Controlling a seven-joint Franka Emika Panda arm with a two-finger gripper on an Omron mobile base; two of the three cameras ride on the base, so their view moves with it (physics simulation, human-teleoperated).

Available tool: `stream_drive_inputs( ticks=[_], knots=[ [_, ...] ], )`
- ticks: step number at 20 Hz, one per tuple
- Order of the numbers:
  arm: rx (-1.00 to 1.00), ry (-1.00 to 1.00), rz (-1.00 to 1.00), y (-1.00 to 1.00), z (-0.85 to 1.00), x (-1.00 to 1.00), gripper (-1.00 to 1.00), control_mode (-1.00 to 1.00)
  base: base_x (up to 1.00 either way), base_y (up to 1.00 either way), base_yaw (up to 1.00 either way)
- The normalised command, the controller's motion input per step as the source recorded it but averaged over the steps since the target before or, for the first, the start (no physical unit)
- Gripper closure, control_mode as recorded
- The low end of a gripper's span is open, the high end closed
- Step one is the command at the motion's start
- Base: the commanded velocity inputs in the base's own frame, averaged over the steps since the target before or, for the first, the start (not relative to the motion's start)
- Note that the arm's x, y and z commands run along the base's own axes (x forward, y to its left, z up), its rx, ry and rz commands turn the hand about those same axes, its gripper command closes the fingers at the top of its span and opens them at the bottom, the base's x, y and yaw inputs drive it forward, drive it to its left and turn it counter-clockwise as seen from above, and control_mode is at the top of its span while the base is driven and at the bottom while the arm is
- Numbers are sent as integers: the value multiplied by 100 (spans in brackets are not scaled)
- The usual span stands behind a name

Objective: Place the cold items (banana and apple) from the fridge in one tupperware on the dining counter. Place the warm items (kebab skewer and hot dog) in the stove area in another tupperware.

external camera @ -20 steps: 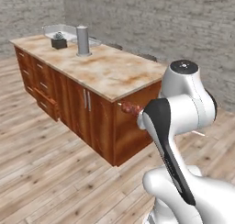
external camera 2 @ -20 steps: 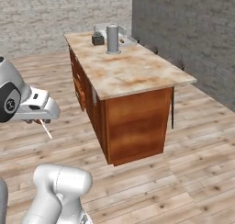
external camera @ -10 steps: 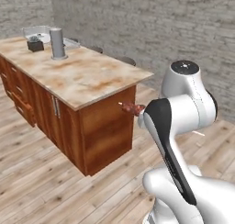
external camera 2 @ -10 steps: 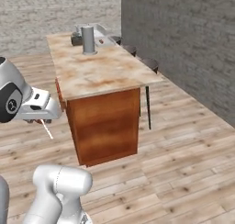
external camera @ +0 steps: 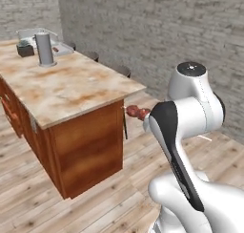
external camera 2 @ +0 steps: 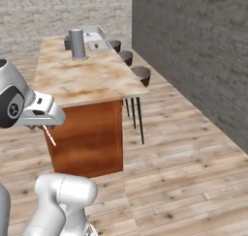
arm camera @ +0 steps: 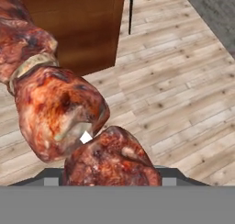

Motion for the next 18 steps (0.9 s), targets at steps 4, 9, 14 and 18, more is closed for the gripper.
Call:
stream_drive_inputs(
  ticks=[4, 9, 14, 18],
  knots=[
    [0, 0, 0, 0, 0, 0, 100, 100, 24, -91, 23],
    [0, 0, 0, 0, 0, 0, 100, 100, 26, -91, 25],
    [0, 0, 0, 0, 0, 0, 100, 100, 29, -90, 26],
    [0, 0, 0, 0, 0, 0, 100, 100, 33, -91, 28]
  ],
)
